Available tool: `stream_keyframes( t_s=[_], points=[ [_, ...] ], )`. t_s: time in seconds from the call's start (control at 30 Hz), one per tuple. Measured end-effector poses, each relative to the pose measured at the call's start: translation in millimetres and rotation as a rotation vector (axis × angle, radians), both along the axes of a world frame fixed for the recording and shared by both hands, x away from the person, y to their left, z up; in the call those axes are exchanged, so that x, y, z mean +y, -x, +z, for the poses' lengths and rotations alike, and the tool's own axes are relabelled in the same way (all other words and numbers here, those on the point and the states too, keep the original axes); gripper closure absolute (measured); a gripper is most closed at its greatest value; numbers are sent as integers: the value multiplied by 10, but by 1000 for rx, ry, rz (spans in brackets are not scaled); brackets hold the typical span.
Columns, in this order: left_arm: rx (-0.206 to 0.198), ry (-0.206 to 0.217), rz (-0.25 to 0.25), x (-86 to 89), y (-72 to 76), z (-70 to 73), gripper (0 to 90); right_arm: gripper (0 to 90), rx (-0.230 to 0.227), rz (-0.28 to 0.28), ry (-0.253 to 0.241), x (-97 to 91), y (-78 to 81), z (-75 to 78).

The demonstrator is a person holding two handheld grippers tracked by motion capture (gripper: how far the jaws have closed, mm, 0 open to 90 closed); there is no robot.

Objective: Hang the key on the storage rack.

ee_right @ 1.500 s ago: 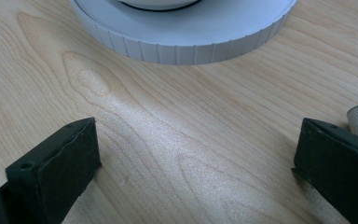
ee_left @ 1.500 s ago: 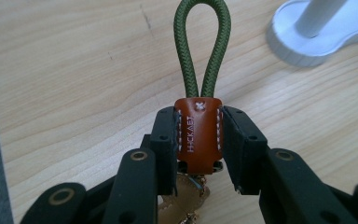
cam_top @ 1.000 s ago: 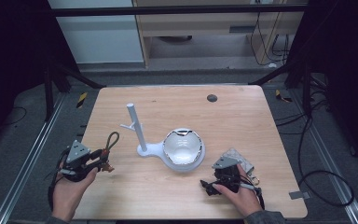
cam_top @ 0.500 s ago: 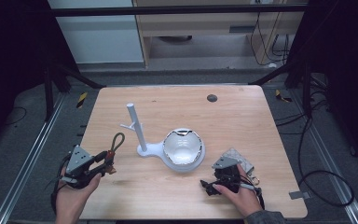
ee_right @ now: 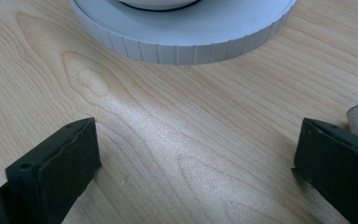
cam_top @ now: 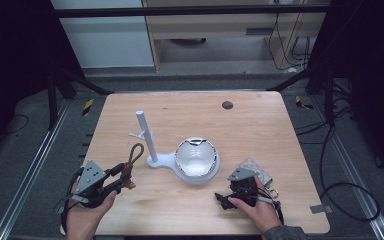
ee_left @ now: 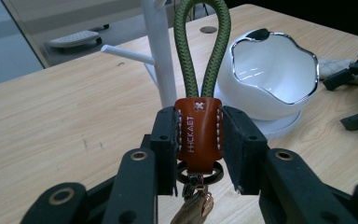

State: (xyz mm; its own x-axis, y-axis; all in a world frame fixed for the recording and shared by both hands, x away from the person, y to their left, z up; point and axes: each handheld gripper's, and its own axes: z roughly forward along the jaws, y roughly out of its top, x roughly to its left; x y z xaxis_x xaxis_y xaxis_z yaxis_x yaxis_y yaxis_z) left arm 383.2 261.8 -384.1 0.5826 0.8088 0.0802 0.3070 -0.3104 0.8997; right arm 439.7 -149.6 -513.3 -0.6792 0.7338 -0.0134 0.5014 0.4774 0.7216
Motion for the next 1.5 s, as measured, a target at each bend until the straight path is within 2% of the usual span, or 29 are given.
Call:
stream_keyframes(
  t_s=[0.3,0.4,0.63,1.03,1.5],
  points=[
    [-30,15,-3,-52,14,123,661,2,0,0,0,0,0,0],
    [-39,22,4,-71,-39,171,661,2,0,0,0,0,0,0],
    [-41,36,25,-81,-134,159,661,2,0,0,0,0,0,0],
    [15,48,67,-113,-379,-9,660,2,0,0,0,0,1,0],
    [53,38,84,-187,-548,-127,660,2,0,-2,1,-2,3,0]
  ],
)
